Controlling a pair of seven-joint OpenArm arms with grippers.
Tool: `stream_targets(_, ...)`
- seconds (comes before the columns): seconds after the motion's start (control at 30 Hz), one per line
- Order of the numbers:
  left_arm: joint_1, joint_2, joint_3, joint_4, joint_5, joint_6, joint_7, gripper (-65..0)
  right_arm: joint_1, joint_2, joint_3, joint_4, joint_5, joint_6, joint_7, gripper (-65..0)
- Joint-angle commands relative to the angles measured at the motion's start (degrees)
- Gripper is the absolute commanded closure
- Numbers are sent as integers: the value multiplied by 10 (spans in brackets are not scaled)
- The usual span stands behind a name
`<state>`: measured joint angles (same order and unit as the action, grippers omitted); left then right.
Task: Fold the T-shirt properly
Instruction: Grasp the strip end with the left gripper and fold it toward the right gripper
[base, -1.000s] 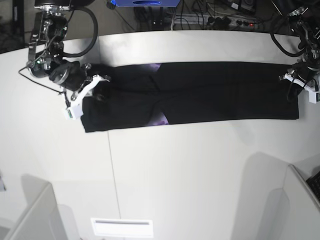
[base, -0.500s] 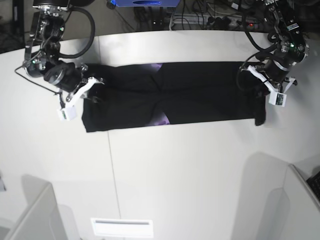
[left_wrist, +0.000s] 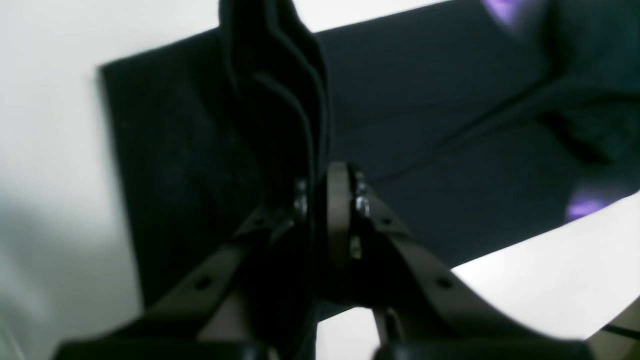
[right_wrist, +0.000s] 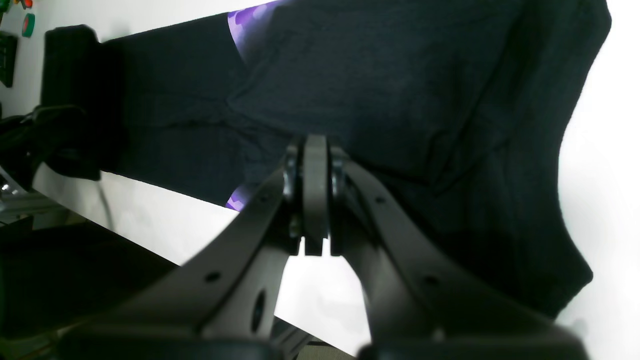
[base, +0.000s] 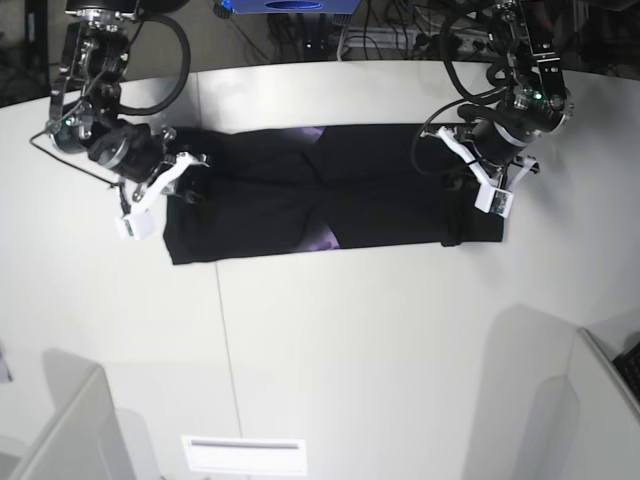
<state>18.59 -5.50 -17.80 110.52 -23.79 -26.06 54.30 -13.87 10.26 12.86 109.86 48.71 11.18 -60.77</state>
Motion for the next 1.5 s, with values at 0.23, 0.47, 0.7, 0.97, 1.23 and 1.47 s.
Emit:
stream_targets(0.23, -19, 23, 52, 8, -10, 19, -11, 0, 5, 7, 1, 9, 9, 1, 7, 0)
stream_targets(0.47, -36, 47, 73, 6, -6, 19, -10, 0, 0, 7, 1, 8, 9, 1, 9, 0)
stream_targets(0.7, -52, 61, 88, -23, -6, 20, -10, 0, -2, 8, 1, 8, 9, 1, 9, 0)
stream_targets(0.97, -58, 67, 88, -26, -7, 20, -10, 0, -2, 8, 1, 8, 9, 1, 10, 0)
stream_targets(1.23, -59, 68, 88, -37, -10, 20, 15, 0, -1, 8, 1, 8, 9, 1, 10, 0)
stream_targets(1.47, -59, 73, 87, -37, -7, 20, 16, 0, -1, 8, 1, 8, 9, 1, 10, 0)
